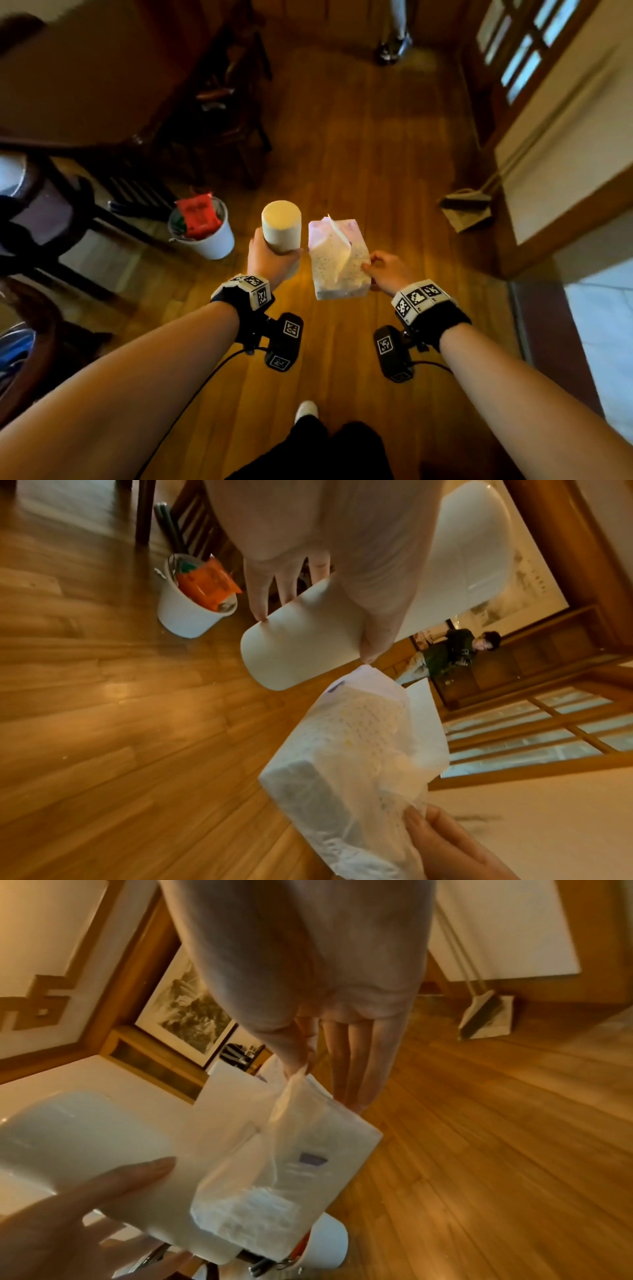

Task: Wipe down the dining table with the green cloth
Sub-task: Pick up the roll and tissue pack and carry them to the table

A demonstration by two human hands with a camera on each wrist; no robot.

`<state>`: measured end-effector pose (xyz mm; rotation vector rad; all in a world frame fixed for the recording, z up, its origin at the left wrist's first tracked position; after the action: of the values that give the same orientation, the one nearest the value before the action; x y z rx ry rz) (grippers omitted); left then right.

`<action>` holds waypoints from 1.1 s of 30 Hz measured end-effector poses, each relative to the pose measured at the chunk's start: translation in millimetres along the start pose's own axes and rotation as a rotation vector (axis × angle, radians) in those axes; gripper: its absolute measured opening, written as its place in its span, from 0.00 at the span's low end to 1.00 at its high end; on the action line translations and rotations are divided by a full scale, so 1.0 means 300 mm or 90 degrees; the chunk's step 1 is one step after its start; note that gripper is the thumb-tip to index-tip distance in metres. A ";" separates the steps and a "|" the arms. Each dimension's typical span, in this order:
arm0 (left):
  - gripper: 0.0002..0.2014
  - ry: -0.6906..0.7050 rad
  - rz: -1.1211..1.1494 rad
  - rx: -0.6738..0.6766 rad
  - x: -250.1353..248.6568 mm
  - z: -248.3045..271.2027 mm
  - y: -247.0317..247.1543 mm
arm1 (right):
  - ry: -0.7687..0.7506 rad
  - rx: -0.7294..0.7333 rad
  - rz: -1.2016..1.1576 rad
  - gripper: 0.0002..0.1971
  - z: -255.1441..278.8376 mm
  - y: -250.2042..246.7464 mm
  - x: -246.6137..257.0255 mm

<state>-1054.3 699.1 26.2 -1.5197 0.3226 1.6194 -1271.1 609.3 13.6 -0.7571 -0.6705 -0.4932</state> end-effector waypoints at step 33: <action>0.33 -0.095 0.141 -0.381 -0.651 -2.391 -0.275 | -0.302 0.208 0.290 0.04 -2.335 -0.175 1.967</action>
<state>-529.8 167.8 73.7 -1.8274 -0.0961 2.1181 -638.5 -52.3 75.4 -0.6901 -0.9577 0.2211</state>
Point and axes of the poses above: each hand's wrist, its own z-axis away from the middle knuckle, its own y-axis out of the palm, x = y × z, the point moved 6 cm from there along -z, towards the middle knuckle, and after that the axes turned 3 degrees about z, right-handed, at the moved point
